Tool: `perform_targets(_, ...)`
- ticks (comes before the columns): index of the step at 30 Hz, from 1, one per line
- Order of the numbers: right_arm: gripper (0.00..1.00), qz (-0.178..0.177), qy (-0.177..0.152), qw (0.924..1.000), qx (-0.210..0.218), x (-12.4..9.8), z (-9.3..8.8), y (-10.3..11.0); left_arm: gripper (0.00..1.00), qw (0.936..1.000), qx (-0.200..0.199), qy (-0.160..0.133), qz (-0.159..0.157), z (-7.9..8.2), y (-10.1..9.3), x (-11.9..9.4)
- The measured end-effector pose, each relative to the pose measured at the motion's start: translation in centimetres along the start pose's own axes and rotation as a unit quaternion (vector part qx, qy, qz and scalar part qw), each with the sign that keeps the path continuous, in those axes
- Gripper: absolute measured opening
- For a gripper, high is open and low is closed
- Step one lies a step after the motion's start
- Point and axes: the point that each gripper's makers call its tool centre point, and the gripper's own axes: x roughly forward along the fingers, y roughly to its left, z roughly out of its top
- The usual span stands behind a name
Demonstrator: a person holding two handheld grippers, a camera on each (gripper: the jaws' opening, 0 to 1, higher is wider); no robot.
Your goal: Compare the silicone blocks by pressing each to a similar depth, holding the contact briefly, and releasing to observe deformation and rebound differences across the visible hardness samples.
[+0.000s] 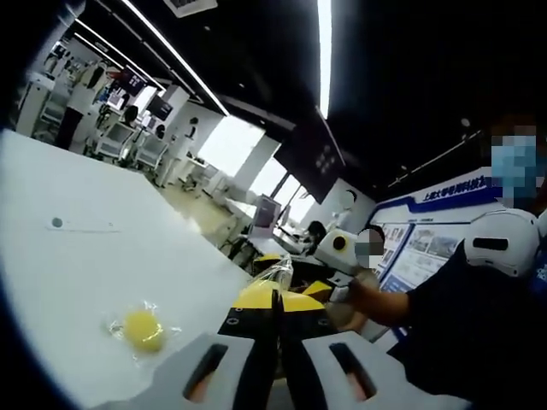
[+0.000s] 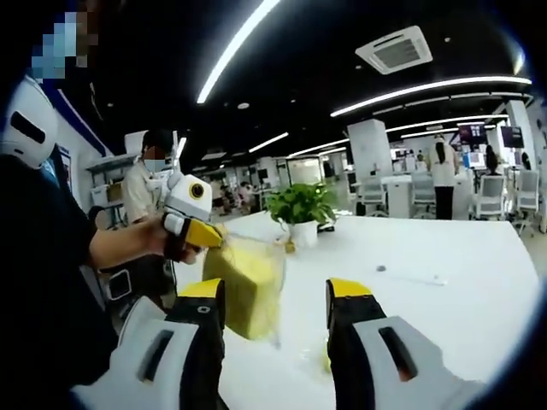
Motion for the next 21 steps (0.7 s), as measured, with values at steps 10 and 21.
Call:
perform_targets(10,0.61,-0.063,-0.061,0.9947,0.053,-3.5,0.2,-2.4,0.00,0.9993,-0.012,-0.027,0.024,0.7,2.2,-0.8)
perform_targets(21,0.47,-0.139,-0.046,0.9822,0.118,-8.2,-2.8,-5.4,0.00,0.9968,-0.037,-0.051,0.049,0.9,4.5,-1.5)
